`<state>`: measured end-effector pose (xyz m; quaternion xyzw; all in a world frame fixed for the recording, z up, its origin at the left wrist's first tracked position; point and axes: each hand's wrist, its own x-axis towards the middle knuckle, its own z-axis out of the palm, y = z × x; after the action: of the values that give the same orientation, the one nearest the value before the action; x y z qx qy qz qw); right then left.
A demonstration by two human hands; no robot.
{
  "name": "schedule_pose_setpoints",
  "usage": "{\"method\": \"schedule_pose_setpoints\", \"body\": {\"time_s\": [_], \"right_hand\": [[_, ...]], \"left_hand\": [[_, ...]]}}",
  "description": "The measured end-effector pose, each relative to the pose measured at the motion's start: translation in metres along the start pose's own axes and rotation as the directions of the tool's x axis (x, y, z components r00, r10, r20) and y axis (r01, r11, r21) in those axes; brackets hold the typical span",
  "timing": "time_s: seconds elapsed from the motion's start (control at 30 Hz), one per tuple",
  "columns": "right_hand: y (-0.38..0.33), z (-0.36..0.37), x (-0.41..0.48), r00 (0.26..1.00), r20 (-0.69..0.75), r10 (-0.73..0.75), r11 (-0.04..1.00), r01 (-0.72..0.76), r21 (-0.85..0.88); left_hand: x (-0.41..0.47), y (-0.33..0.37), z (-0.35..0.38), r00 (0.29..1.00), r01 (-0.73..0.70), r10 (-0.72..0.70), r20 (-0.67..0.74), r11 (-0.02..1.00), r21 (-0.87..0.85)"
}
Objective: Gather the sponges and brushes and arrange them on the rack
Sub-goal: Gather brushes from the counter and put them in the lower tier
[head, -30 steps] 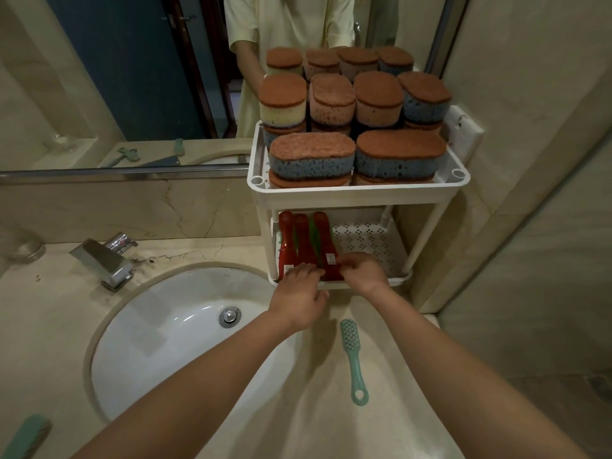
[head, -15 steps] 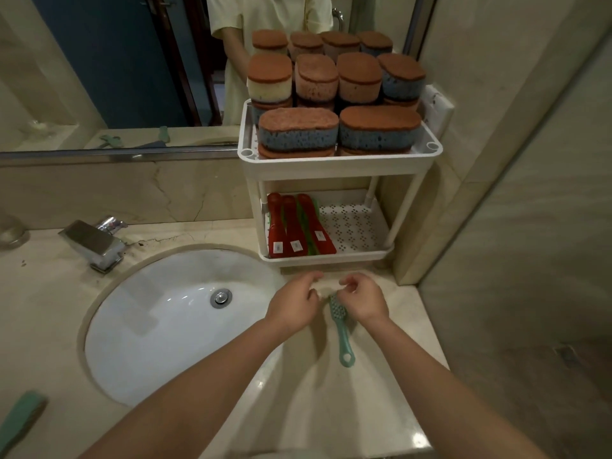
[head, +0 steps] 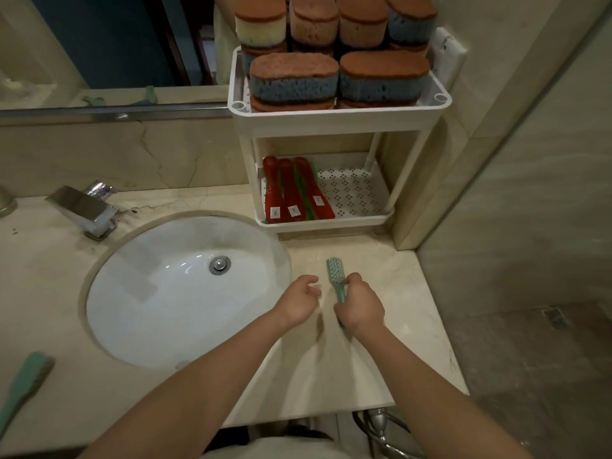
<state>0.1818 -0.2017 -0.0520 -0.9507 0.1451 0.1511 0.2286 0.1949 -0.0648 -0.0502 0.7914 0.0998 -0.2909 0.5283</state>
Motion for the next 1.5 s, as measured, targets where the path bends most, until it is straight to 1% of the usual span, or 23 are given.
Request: {"method": "schedule_pose_setpoints", "body": {"time_s": [0.1,0.23,0.33,0.43,0.53,0.63,0.77,0.87,0.97,1.13,1.2,1.3,1.43,1.5], "right_hand": [[-0.003,0.001,0.001,0.999,0.032,0.043,0.999,-0.043,0.006],[-0.006,0.004,-0.001,0.996,0.079,0.052,0.999,-0.051,-0.003],[-0.011,0.007,-0.001,0.991,0.133,0.031,0.998,-0.037,0.044],[-0.021,0.012,0.0,0.979,0.201,-0.021,0.983,-0.017,0.183],[-0.038,0.017,-0.004,0.959,0.26,-0.115,0.918,0.003,0.396],[-0.063,0.023,-0.012,0.919,0.322,-0.23,0.867,0.042,0.497],[-0.103,0.037,-0.023,0.854,0.403,-0.329,0.842,0.072,0.535],[-0.136,0.049,-0.033,0.792,0.474,-0.384,0.841,0.088,0.534],[-0.173,0.065,-0.045,0.744,0.524,-0.415,0.846,0.103,0.524],[-0.233,0.098,-0.071,0.691,0.571,-0.444,0.859,0.146,0.491],[-0.257,0.114,-0.084,0.663,0.589,-0.462,0.857,0.164,0.488],[-0.29,0.14,-0.104,0.636,0.608,-0.475,0.86,0.19,0.473],[-0.328,0.177,-0.127,0.641,0.594,-0.486,0.864,0.248,0.439],[-0.343,0.194,-0.135,0.644,0.587,-0.491,0.864,0.274,0.422]], "left_hand": [[-0.005,-0.001,-0.001,0.998,0.05,-0.054,-0.028,0.991,-0.121],[-0.009,-0.004,-0.003,0.994,0.076,-0.088,-0.071,0.986,-0.149],[-0.011,-0.006,-0.005,0.99,0.09,-0.113,-0.089,0.97,-0.225],[-0.012,-0.008,-0.01,0.98,0.098,-0.14,-0.142,0.958,-0.271],[-0.016,-0.01,-0.023,0.96,0.098,-0.17,-0.222,0.949,-0.299],[-0.026,-0.015,-0.043,0.938,0.017,-0.14,-0.317,0.933,-0.361],[-0.044,-0.03,-0.077,0.868,-0.074,-0.171,-0.467,0.884,-0.462],[-0.059,-0.048,-0.105,0.799,-0.12,-0.215,-0.562,0.859,-0.498],[-0.075,-0.073,-0.136,0.732,-0.151,-0.277,-0.623,0.825,-0.544],[-0.107,-0.121,-0.19,0.629,-0.215,-0.38,-0.678,0.753,-0.622],[-0.121,-0.141,-0.213,0.577,-0.221,-0.411,-0.706,0.753,-0.619],[-0.145,-0.171,-0.242,0.514,-0.201,-0.421,-0.747,0.788,-0.582],[-0.173,-0.21,-0.275,0.447,-0.162,-0.42,-0.79,0.831,-0.533],[-0.184,-0.228,-0.289,0.44,-0.124,-0.413,-0.797,0.852,-0.509]]}}
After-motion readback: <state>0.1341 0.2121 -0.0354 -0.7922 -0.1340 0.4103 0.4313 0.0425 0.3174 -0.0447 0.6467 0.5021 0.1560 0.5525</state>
